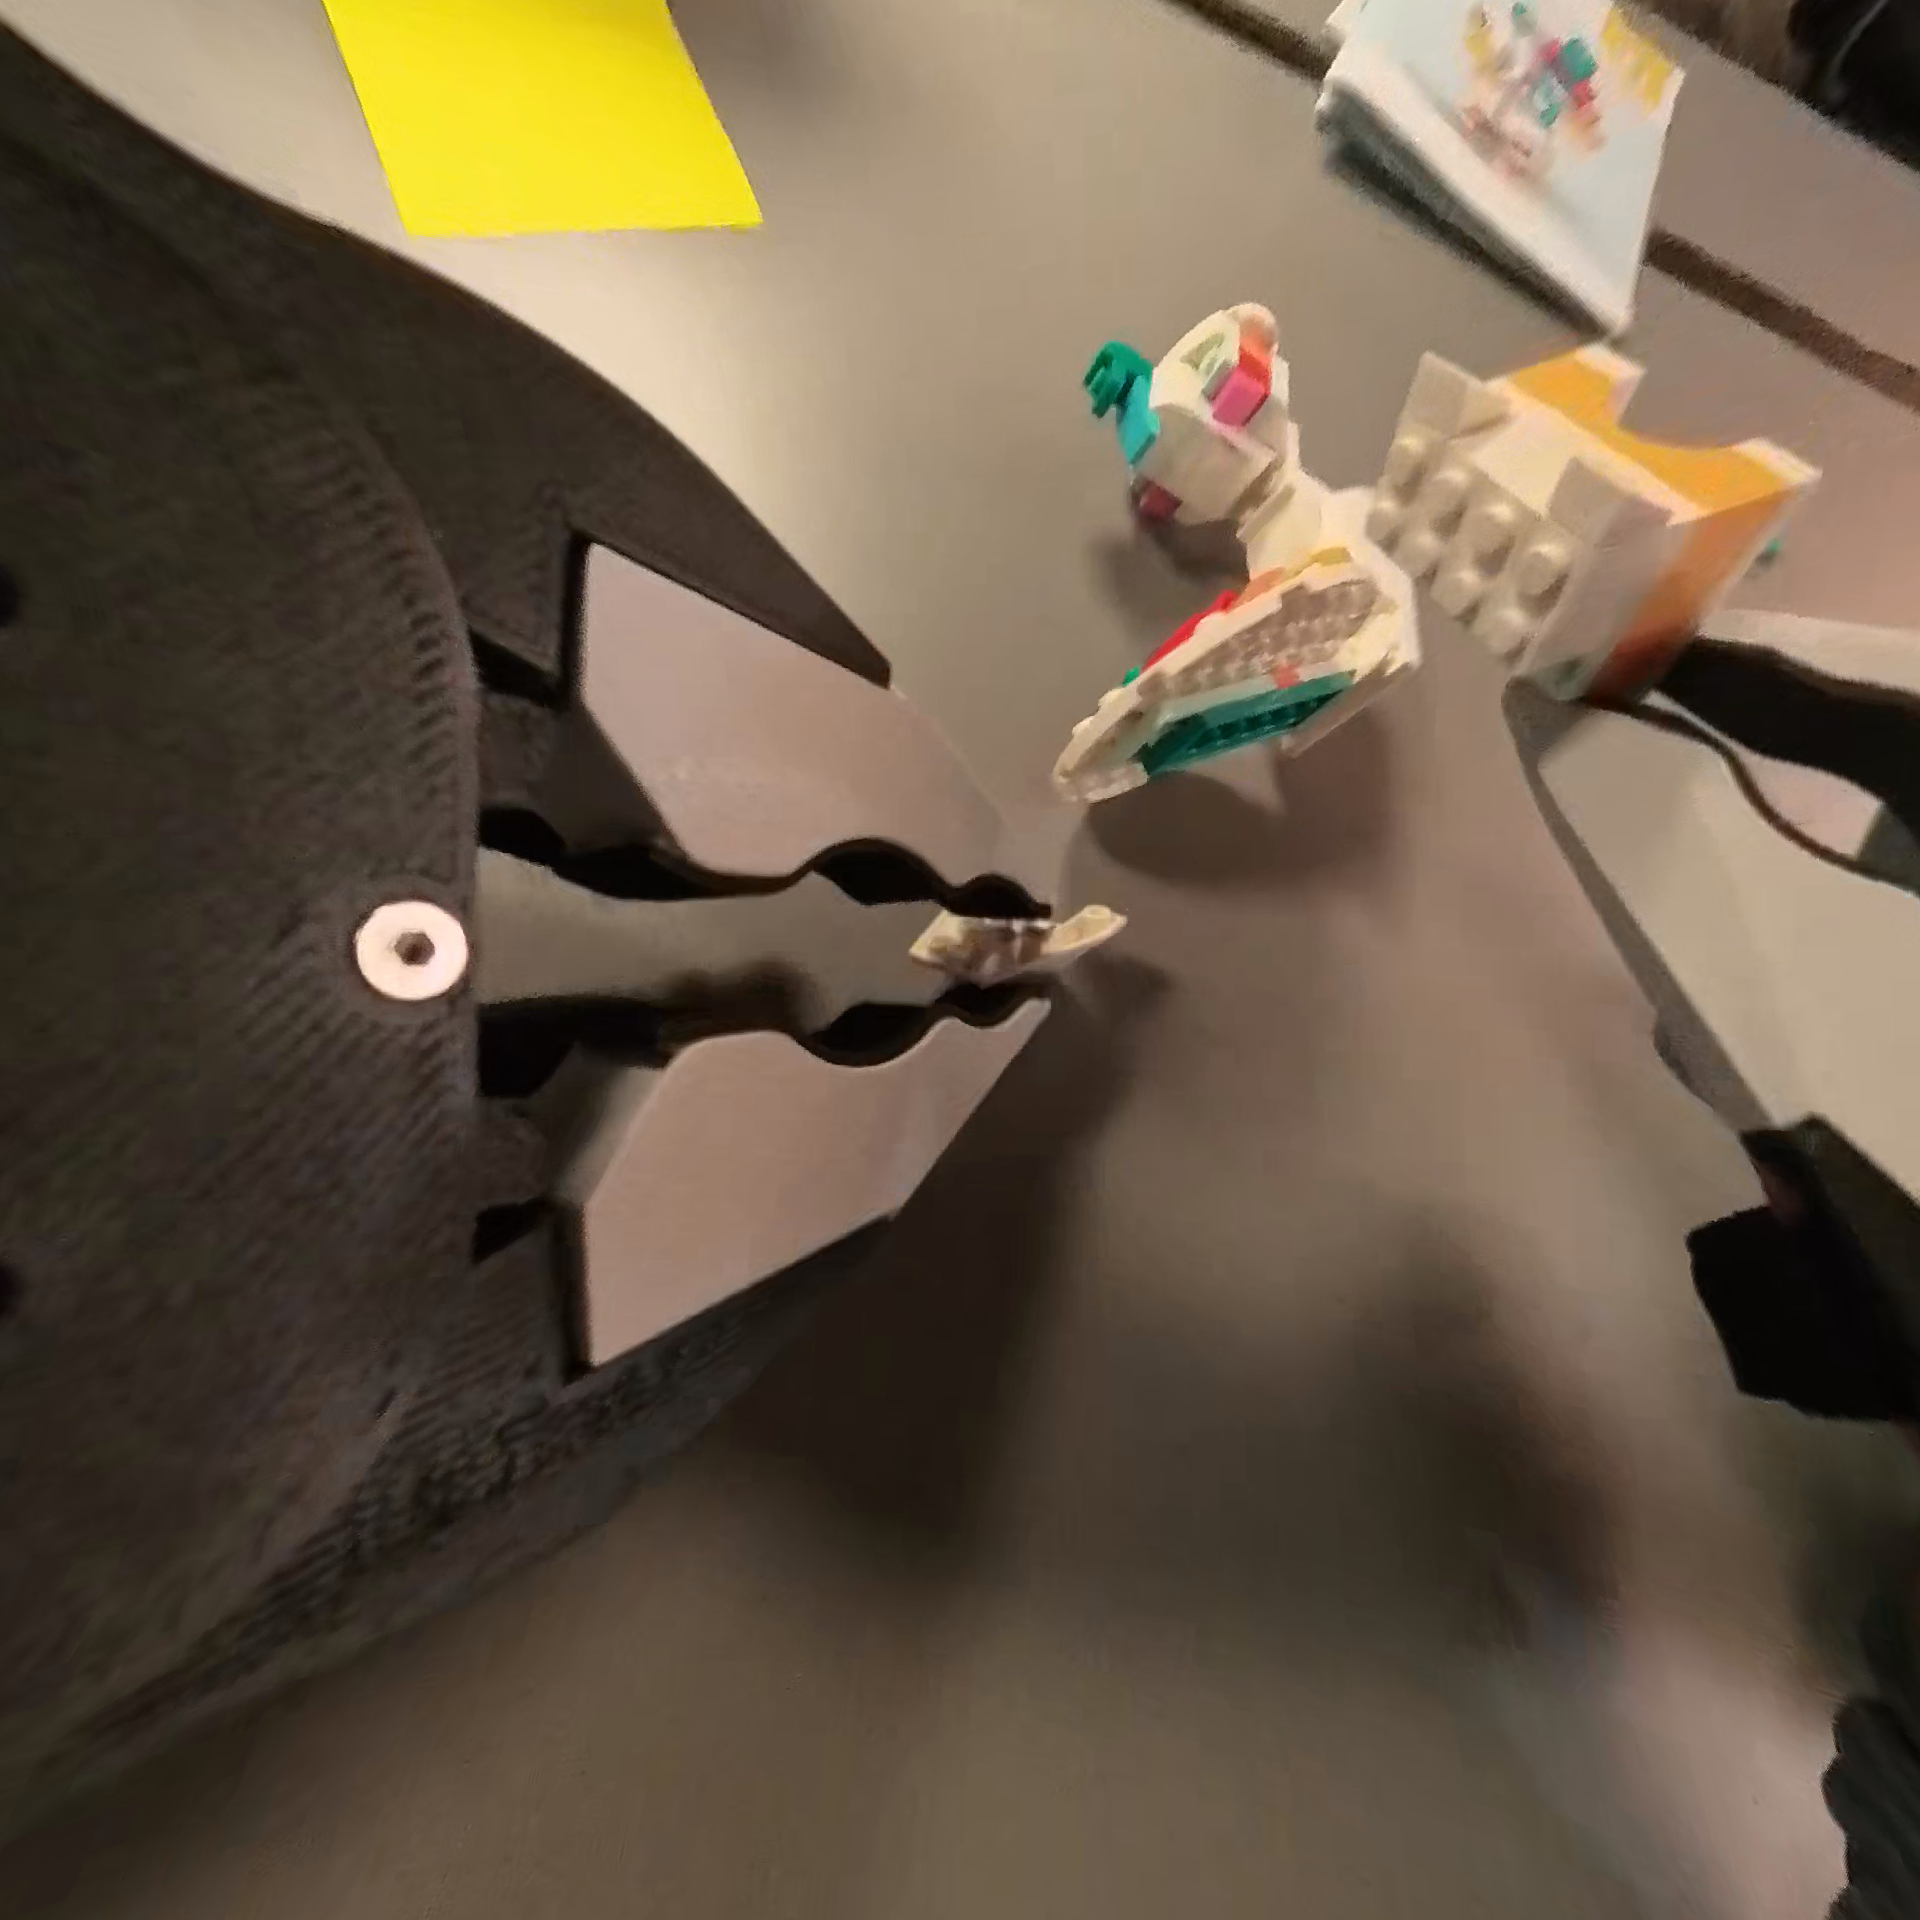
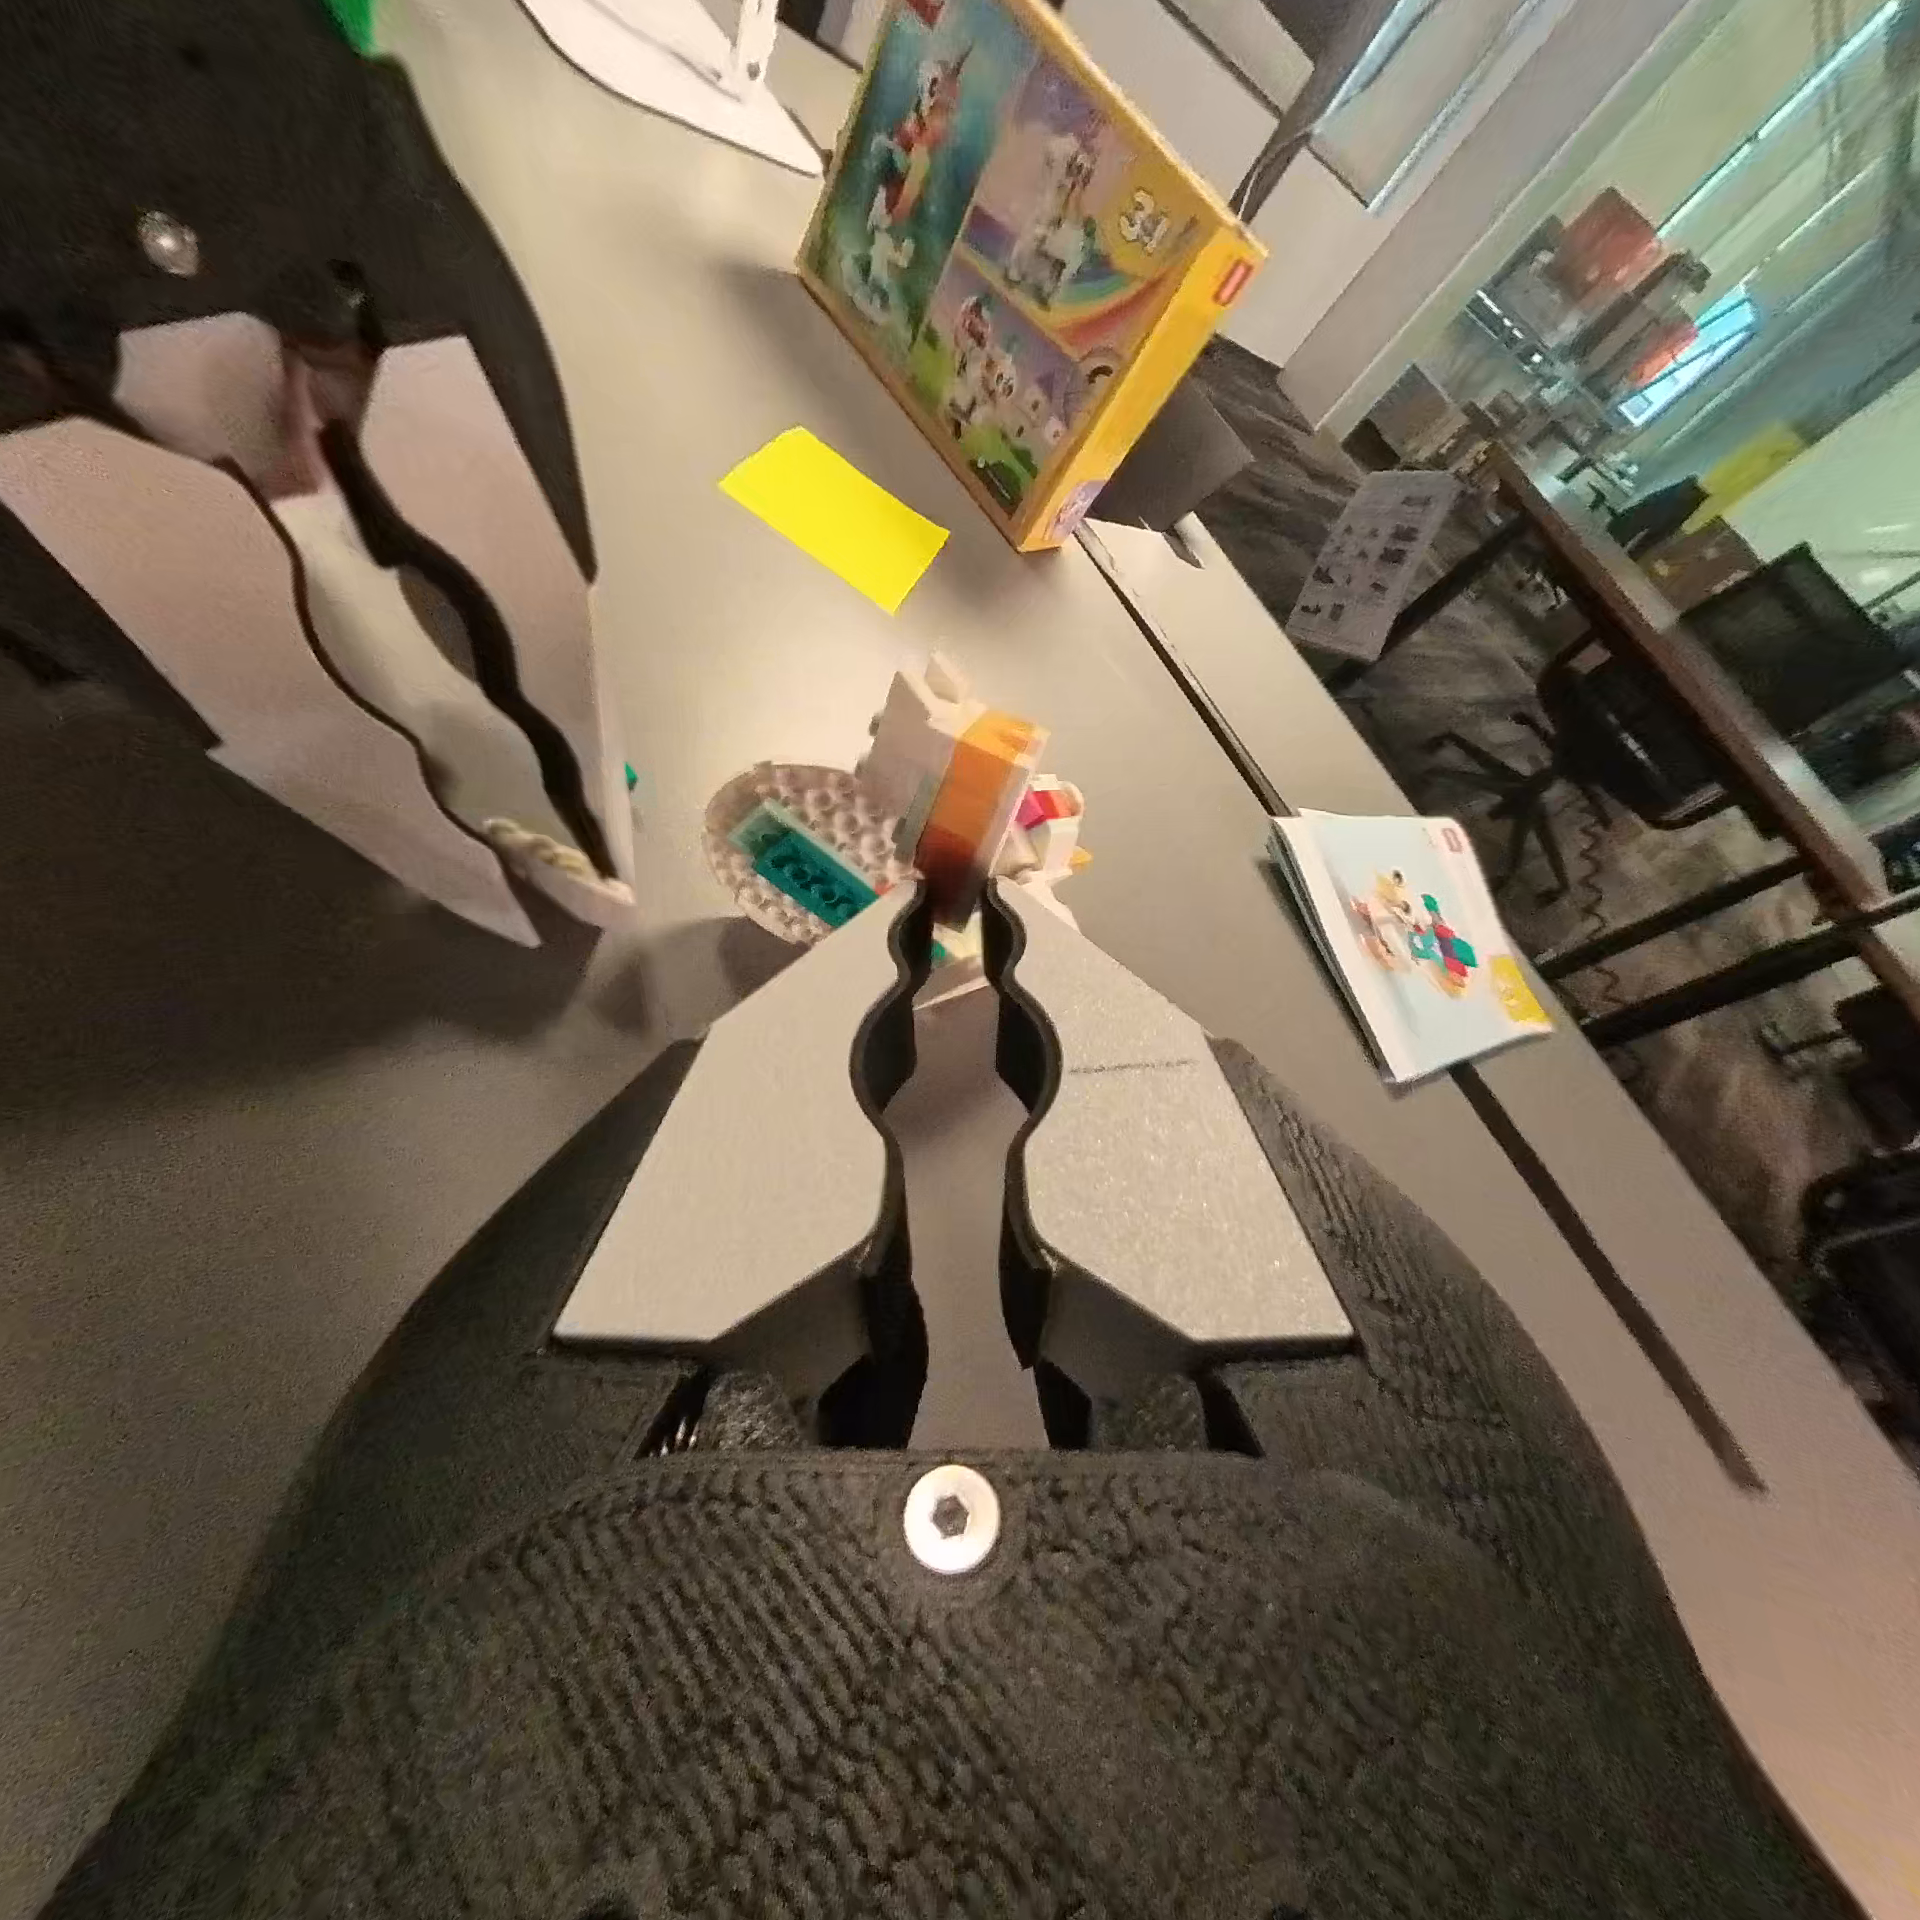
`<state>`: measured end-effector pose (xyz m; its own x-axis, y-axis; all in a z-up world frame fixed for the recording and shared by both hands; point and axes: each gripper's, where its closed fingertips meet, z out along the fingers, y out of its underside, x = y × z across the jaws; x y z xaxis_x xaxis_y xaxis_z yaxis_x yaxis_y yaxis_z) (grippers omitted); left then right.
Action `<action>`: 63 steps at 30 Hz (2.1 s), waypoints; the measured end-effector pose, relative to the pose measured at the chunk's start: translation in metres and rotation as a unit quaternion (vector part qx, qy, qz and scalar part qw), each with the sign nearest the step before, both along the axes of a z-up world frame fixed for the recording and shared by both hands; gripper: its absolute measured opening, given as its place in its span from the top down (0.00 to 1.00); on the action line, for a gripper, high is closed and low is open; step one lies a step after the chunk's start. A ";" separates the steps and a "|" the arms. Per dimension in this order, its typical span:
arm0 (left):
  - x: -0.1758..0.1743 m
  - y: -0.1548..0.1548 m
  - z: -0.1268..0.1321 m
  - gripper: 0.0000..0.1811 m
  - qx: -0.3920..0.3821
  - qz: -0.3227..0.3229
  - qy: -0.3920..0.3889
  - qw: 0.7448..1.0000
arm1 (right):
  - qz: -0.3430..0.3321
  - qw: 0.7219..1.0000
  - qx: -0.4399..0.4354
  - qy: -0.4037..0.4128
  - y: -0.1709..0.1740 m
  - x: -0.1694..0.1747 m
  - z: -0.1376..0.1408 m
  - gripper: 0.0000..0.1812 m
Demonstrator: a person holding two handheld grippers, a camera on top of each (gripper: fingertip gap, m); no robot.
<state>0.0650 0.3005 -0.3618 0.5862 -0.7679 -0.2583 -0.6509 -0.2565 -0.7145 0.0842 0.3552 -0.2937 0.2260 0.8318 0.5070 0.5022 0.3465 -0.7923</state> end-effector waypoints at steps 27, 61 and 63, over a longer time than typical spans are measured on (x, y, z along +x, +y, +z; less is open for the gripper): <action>-0.002 0.023 0.095 0.74 0.078 0.107 -0.326 0.936 | 0.045 0.984 0.170 0.016 -0.029 -0.016 0.025 0.97; 0.015 0.009 0.016 0.74 -0.076 0.073 -0.144 0.984 | 0.033 0.994 -0.030 0.099 -0.007 0.008 0.026 0.93; 0.014 0.012 0.028 0.69 -0.068 0.078 -0.186 0.977 | 0.037 0.996 -0.006 0.083 -0.011 0.003 0.023 0.93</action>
